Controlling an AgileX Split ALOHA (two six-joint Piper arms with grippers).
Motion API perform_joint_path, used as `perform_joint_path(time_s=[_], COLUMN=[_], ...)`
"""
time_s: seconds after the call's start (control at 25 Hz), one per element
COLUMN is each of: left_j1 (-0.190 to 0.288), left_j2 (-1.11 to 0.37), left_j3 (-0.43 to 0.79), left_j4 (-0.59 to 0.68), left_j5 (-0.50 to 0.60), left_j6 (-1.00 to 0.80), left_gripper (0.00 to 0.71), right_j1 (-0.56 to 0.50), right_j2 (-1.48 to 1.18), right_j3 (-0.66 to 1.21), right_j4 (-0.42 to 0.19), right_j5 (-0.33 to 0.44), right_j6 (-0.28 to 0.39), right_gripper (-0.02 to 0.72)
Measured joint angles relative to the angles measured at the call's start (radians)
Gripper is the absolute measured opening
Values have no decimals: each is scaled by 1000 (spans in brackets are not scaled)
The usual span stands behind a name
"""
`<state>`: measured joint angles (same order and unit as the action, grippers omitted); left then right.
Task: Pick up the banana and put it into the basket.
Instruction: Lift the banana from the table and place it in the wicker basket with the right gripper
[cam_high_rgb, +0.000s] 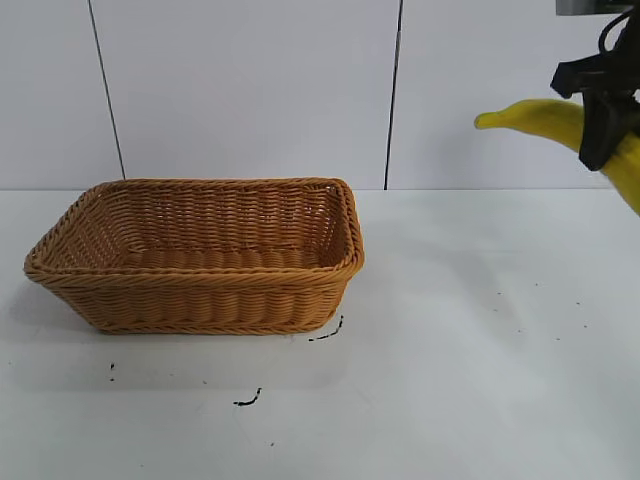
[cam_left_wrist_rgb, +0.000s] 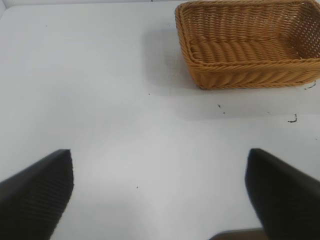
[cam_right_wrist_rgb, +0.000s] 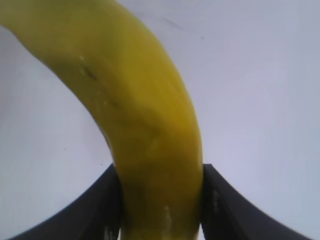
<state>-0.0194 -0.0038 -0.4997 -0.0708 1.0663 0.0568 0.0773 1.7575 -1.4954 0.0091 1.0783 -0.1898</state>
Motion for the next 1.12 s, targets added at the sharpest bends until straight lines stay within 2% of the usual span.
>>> perform_joint_path(time_s=[0.64, 0.84, 0.92, 1.0, 1.12], left_j1=[0, 0, 0, 0, 0], left_j2=[0, 0, 0, 0, 0], left_j3=[0, 0, 0, 0, 0], left_j4=[0, 0, 0, 0, 0], left_j5=[0, 1, 1, 0, 0], left_j6=[0, 0, 0, 0, 0], left_gripper=[693, 693, 693, 693, 693], right_j1=[436, 527, 552, 570, 593], right_j2=[246, 369, 410, 438, 468], right_j3=[-360, -511, -553, -570, -573], right_j4=[-9, -44, -50, -63, -85], right_j5=[8, -1, -25, -93, -201], right_j6=[16, 16, 16, 3, -71], right_gripper=[293, 293, 293, 293, 293])
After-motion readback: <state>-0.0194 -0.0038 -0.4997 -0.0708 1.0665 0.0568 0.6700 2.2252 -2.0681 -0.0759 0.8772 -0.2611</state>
